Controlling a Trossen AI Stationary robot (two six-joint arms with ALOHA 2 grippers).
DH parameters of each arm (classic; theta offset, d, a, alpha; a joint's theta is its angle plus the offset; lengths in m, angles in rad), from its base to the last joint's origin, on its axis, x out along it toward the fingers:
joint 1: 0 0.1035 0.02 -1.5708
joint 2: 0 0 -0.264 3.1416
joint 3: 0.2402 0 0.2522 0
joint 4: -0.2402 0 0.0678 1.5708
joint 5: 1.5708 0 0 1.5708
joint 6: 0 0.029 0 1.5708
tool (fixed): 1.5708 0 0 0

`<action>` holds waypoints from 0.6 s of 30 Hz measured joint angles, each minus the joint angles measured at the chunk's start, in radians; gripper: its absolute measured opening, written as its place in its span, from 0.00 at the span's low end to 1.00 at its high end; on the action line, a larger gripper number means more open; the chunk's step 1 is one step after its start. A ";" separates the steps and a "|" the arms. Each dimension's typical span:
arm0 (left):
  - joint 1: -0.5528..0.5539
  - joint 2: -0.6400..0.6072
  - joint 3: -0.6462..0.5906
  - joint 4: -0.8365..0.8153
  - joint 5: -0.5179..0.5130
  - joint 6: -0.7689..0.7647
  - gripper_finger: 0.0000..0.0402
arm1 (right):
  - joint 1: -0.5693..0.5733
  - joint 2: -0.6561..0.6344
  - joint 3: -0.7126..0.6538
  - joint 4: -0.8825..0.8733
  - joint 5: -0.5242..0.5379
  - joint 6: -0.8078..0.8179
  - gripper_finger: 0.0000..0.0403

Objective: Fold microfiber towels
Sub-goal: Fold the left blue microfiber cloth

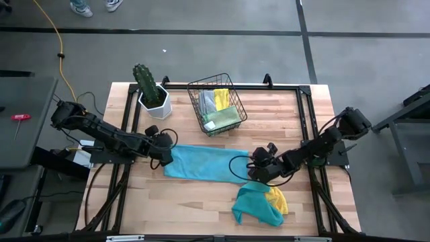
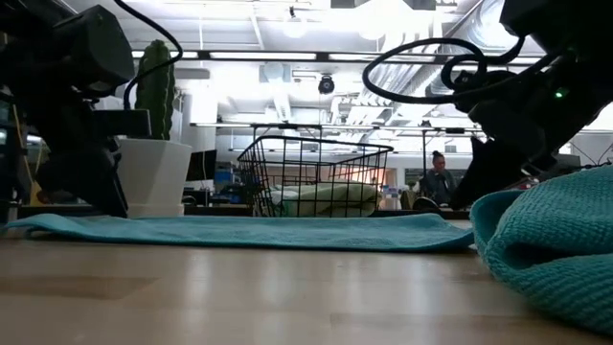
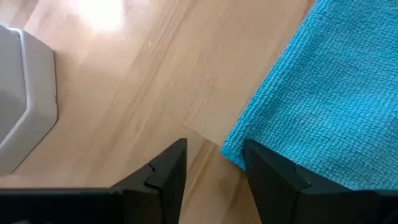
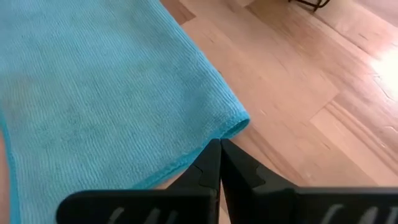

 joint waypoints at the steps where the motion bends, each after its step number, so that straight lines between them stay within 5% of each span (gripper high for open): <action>1: 0.000 0.000 0.000 0.000 0.000 0.001 0.37 | 0.000 0.000 0.000 0.002 0.000 0.000 0.00; 13: 0.000 -0.002 0.002 -0.006 -0.009 0.025 0.37 | -0.012 -0.001 0.003 0.148 0.035 -0.220 0.00; 18: 0.000 -0.003 0.003 -0.008 -0.009 0.025 0.37 | -0.089 -0.002 0.003 0.185 -0.057 -0.276 0.10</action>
